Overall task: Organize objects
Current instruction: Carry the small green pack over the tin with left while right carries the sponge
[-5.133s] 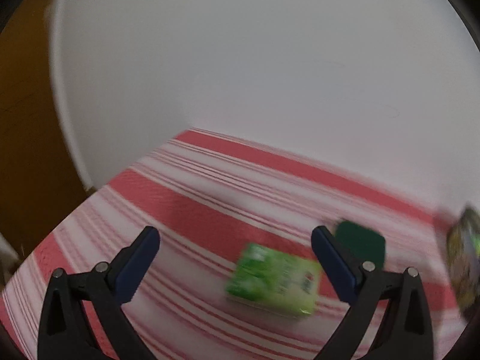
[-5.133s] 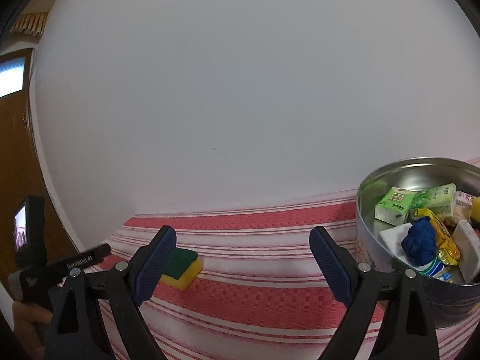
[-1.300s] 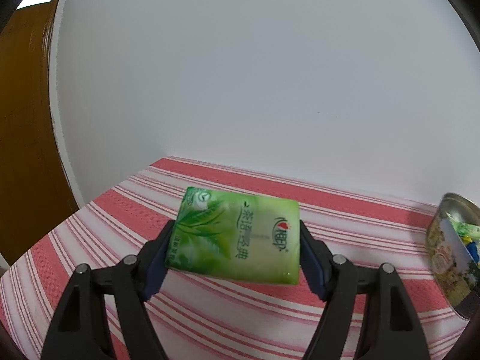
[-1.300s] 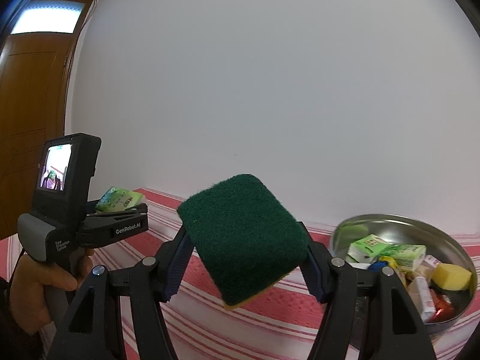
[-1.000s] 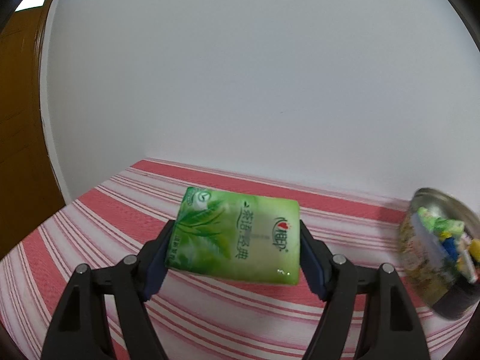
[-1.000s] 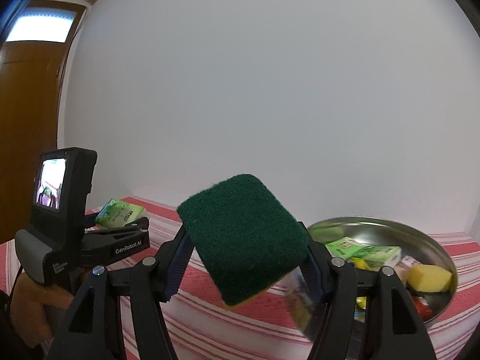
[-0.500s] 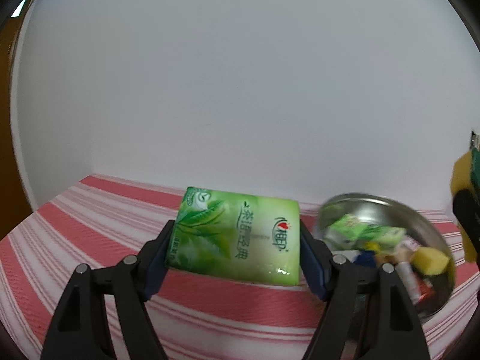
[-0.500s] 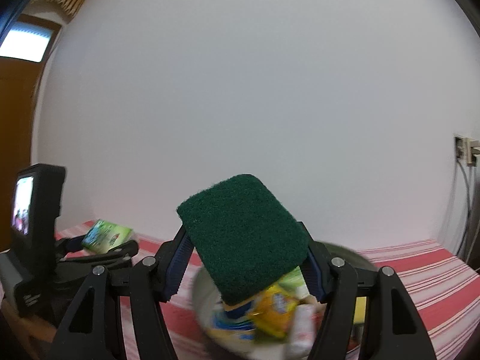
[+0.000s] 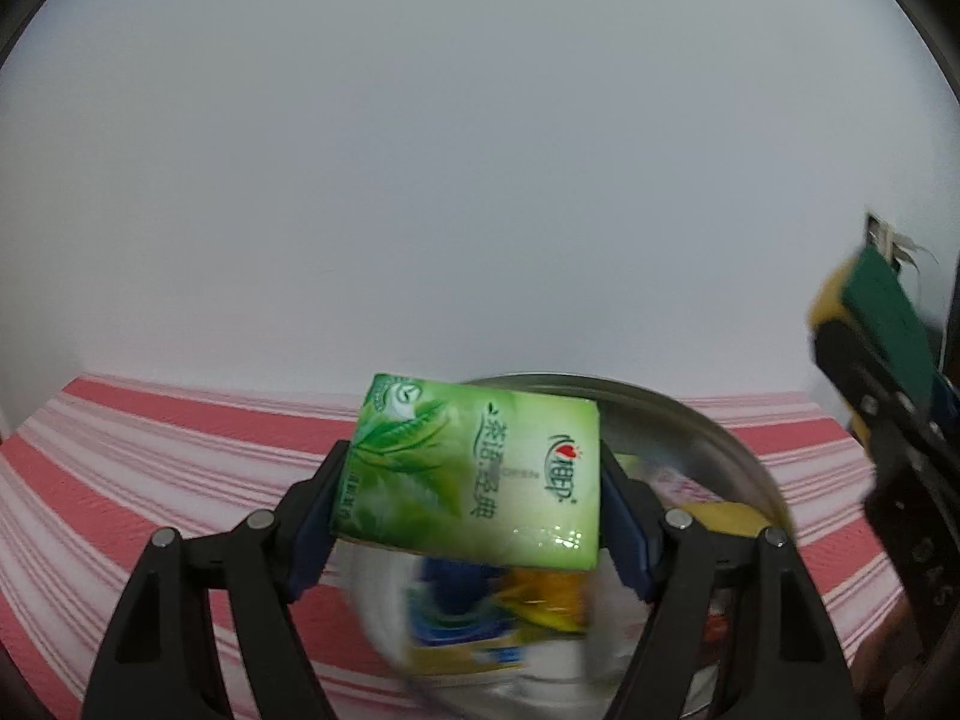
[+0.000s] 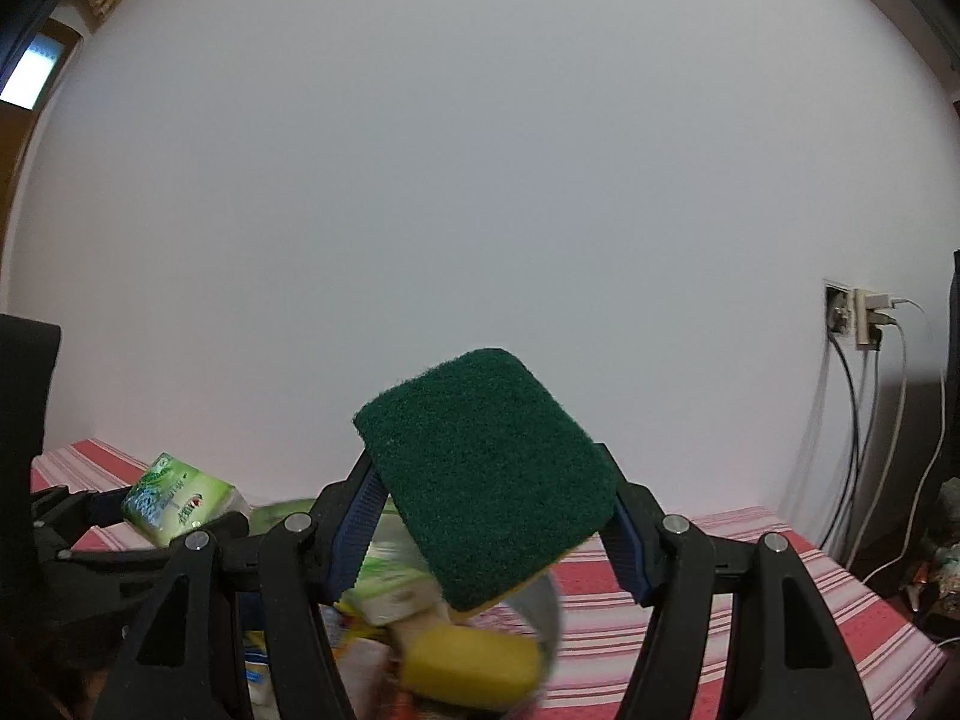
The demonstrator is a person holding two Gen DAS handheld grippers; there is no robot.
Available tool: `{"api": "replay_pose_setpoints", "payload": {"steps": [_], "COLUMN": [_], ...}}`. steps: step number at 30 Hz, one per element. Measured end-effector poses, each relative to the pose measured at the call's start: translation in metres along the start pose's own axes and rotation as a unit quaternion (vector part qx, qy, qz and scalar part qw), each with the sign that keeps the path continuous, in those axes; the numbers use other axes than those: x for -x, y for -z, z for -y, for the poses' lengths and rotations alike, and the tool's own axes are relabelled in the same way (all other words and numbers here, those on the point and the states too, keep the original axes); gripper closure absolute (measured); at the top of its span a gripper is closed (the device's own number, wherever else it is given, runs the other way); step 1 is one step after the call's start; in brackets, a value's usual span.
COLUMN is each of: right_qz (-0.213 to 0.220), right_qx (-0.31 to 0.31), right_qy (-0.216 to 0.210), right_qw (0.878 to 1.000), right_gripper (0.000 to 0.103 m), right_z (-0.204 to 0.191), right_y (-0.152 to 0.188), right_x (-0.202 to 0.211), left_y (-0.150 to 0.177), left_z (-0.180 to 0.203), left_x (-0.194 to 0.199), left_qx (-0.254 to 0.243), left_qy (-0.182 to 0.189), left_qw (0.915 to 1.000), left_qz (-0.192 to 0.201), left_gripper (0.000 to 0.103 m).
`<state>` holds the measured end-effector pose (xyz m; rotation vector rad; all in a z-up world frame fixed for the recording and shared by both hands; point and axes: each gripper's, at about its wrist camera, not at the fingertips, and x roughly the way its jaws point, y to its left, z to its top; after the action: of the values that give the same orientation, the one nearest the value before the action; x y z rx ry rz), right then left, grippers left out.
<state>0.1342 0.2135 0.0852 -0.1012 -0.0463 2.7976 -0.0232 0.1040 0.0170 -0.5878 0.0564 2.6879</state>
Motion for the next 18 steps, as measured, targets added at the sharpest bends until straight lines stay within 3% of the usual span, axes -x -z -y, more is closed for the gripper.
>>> {"api": "replay_pose_setpoints", "payload": {"steps": [6,11,18], "right_qz": [-0.016,-0.035,-0.049], "right_qx": [-0.003,-0.01,0.009], "right_qy": [0.02,0.031,0.029], "right_qw": [1.0,0.999,0.998], "right_gripper": [0.035,0.035,0.035], "right_z": [0.003,-0.009,-0.041], "right_y": [0.0,0.001,-0.001], "right_x": [0.001,-0.007,-0.01], "left_y": [0.006,0.017,0.019], "left_z": [0.034,0.047,0.033], "left_x": [-0.012,-0.014,-0.029], "left_qx": [-0.008,-0.069,-0.04], "left_qy": [0.032,0.027,0.06], "left_qw": [0.9993,0.9971,0.9959], "left_qz": [-0.02,-0.014,-0.054], "left_gripper": [0.028,0.028,0.028]}}
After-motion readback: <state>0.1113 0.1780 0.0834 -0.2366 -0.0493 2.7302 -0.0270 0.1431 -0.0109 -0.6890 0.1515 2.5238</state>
